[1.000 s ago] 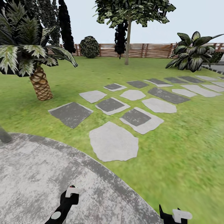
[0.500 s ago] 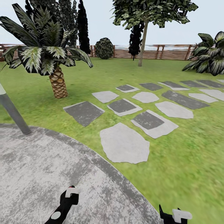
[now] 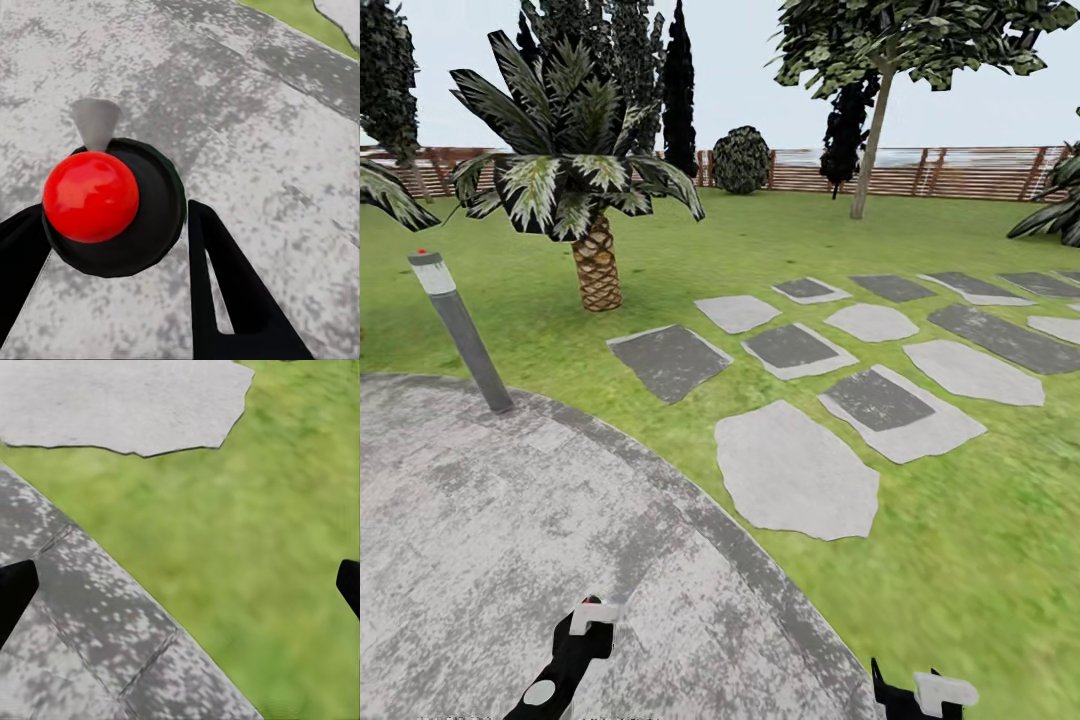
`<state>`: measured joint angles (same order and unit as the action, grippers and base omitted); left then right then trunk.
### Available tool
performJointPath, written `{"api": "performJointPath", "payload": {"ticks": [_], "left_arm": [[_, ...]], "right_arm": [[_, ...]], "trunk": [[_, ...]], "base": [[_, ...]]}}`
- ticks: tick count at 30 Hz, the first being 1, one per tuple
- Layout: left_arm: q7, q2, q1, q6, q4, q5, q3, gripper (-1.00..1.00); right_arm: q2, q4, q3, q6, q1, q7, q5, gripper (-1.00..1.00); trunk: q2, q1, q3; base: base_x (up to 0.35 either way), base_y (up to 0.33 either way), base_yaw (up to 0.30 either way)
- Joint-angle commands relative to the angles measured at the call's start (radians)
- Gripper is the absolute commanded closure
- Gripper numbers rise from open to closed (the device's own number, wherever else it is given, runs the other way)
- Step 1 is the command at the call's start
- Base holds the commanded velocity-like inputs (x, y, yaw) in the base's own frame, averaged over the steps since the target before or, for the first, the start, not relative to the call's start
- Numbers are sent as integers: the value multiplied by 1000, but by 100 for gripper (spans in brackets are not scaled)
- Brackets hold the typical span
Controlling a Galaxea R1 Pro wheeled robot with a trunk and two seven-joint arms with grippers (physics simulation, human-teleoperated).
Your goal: Pick up the pesticide atomizer in the garden and spray insectifuge to fully cover both potted plants in the garden.
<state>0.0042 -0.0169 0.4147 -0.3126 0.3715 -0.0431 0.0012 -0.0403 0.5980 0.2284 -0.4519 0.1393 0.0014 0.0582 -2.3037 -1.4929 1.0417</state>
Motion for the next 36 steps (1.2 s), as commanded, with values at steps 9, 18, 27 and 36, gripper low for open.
{"api": "performJointPath", "payload": {"ticks": [9,18,27,36], "left_arm": [[-1,0,0,-5,-12,-3,0,100],[0,0,1,-5,-13,-3,0,100],[0,0,1,-5,-12,-3,0,100],[0,0,1,-5,-13,-3,0,100]], "right_arm": [[0,-1,3,-3,0,0,6,-100],[0,0,3,-3,1,0,6,-100],[0,0,3,-3,0,0,6,-100],[0,0,3,-4,0,0,6,-100]], "trunk": [[0,0,-5],[0,0,-11],[0,0,-17],[0,0,-22]], "base": [[-11,0,268],[-291,2,268],[-325,115,268],[-272,217,268]]}}
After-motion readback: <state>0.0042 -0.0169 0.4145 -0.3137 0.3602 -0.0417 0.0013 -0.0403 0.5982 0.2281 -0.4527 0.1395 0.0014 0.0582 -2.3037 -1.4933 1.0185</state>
